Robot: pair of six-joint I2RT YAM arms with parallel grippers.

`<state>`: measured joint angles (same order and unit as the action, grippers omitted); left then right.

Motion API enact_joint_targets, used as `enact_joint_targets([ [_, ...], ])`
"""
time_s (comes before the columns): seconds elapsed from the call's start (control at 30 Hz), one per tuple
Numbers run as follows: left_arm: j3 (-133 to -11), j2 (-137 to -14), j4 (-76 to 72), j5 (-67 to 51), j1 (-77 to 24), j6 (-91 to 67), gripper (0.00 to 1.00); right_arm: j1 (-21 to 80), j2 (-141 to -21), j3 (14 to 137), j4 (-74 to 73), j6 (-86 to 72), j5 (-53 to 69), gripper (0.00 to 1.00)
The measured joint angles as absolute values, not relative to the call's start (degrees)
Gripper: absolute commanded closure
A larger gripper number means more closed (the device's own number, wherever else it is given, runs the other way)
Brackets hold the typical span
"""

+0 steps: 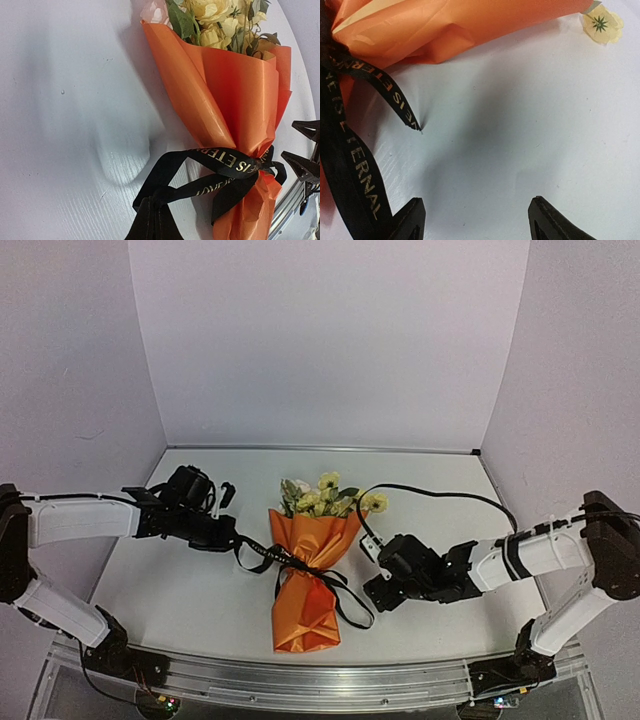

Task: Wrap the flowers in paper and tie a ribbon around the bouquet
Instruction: Tie the ribbon around the folded bouquet.

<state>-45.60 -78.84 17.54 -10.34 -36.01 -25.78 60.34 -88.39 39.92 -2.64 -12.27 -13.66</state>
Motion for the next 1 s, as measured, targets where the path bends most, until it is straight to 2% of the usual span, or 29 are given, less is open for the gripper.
enact_joint_targets([
  [0.17, -45.6, -77.82, 17.56, -10.59, -36.01, -25.54, 0.93, 59.0, -88.29, 37.99, 1.15, -5.8, -11.81, 0.22],
  [0.43, -44.86, -75.62, 18.03, -10.72, -36.01, -26.33, 0.61, 55.56, -89.3, 35.95, 8.21, 1.94, -8.21, 0.22],
  [0.57, -44.84, -73.53, 18.48, -10.26, -36.01, -27.36, 0.51, 54.19, -91.08, 35.59, 11.65, 5.44, -6.17, 0.23],
  [0.73, -44.84, -69.96, 19.46, -9.24, -35.85, -29.09, 0.48, 54.02, -94.61, 35.93, 13.96, 9.35, -2.08, 0.24],
  [1.0, -44.84, -69.0, 19.58, -9.63, -35.09, -30.98, 0.49, 54.02, -98.01, 39.31, 16.24, 13.12, 1.13, 0.25],
])
